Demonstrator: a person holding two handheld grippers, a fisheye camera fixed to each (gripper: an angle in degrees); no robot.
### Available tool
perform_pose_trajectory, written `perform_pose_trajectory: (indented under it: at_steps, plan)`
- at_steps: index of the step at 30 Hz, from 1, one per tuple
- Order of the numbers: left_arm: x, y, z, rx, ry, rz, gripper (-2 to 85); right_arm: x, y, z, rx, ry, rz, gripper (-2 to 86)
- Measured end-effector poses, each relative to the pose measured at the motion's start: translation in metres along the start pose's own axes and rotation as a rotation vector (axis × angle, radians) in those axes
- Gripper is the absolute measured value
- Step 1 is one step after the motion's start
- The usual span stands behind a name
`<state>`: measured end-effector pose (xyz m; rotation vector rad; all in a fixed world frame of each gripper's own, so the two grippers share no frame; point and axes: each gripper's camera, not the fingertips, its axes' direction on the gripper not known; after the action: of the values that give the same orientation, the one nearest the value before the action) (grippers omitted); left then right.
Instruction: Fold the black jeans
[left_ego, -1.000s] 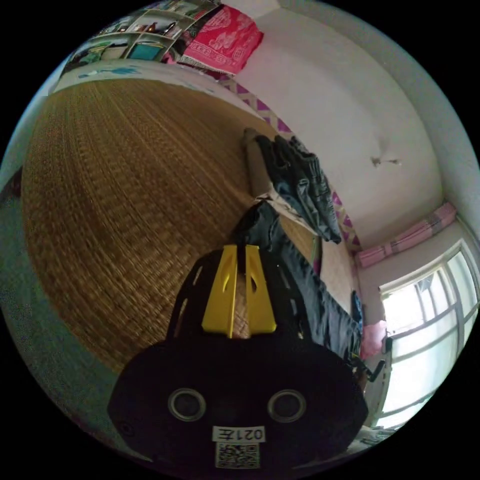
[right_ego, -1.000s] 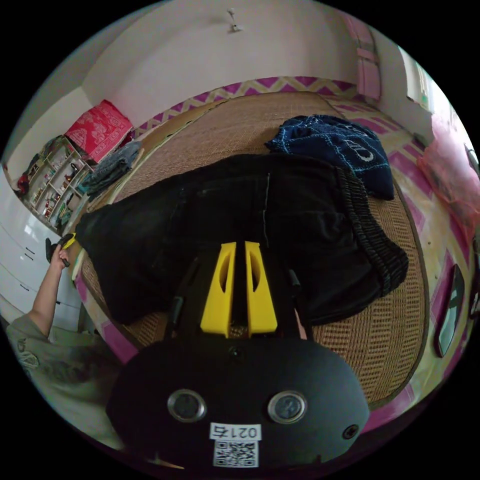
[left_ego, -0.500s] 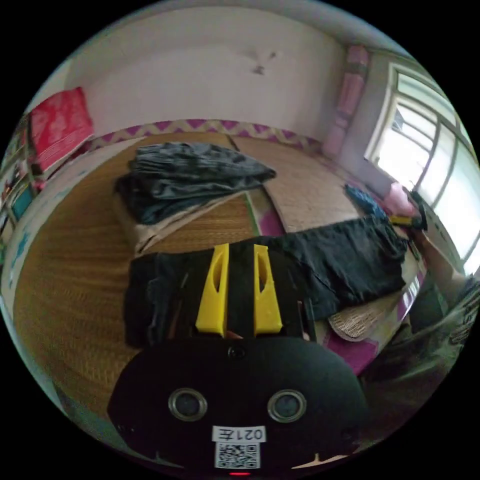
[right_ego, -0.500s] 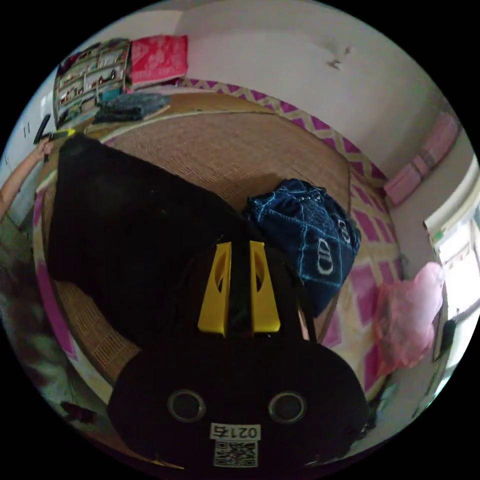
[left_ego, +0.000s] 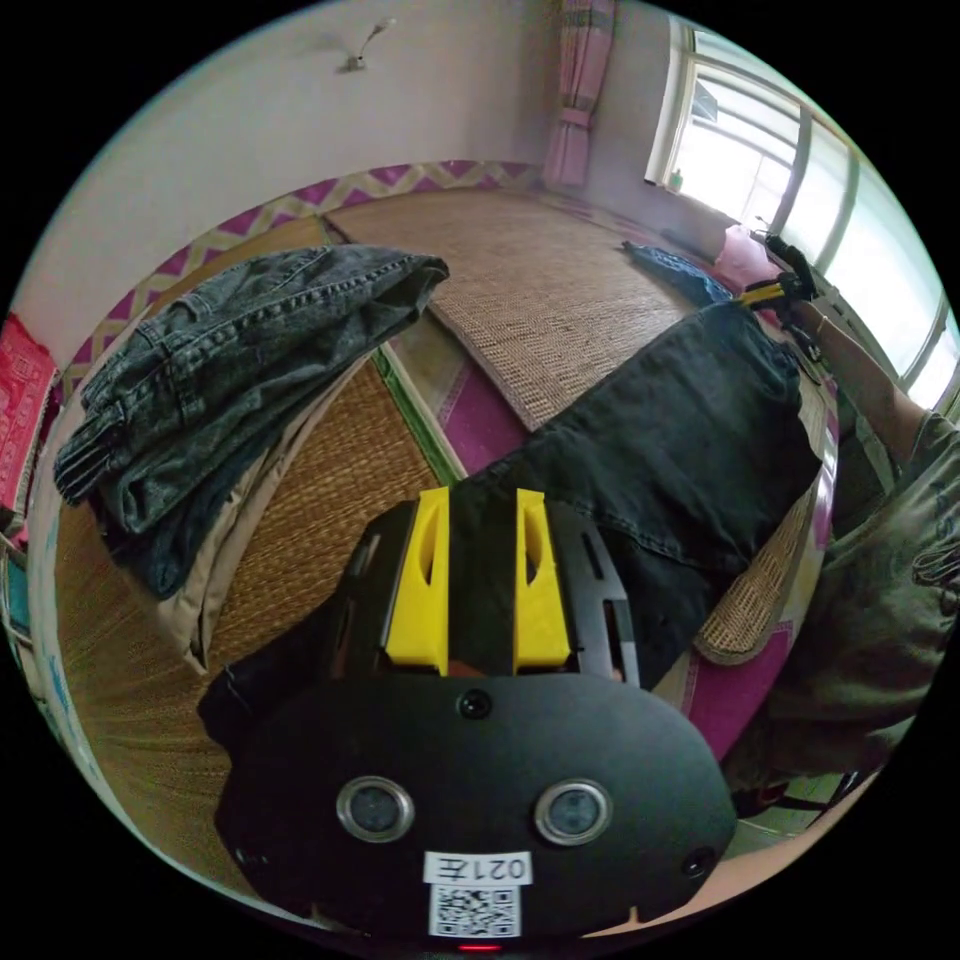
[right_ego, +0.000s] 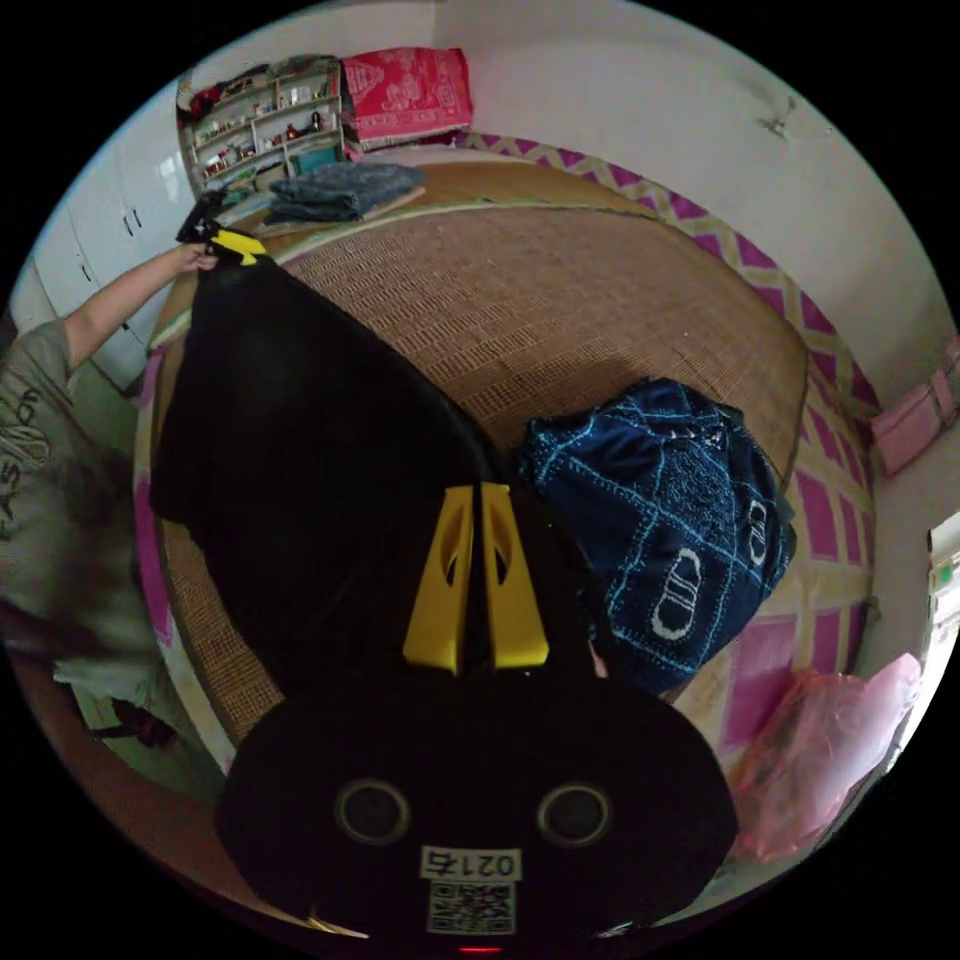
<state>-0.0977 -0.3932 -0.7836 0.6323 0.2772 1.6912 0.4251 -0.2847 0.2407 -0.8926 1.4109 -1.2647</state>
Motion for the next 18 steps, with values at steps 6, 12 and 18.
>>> perform_pose_trajectory:
  at_steps: [6, 12, 18]
  plan:
    - [0.002, 0.012, 0.013, -0.023, -0.03, 0.039, 0.6, -0.009, 0.026, -0.043, 0.112, -0.043, 0.03, -0.8]
    - [0.015, 0.048, -0.034, 0.189, -0.042, 0.081, -0.9, -0.028, 0.048, -0.085, 0.172, -0.057, 0.027, -0.9]
    - [0.067, 0.153, -0.133, 0.478, 0.048, 0.161, -0.9, -0.1, 0.146, -0.184, 0.413, -0.102, -0.044, -1.0]
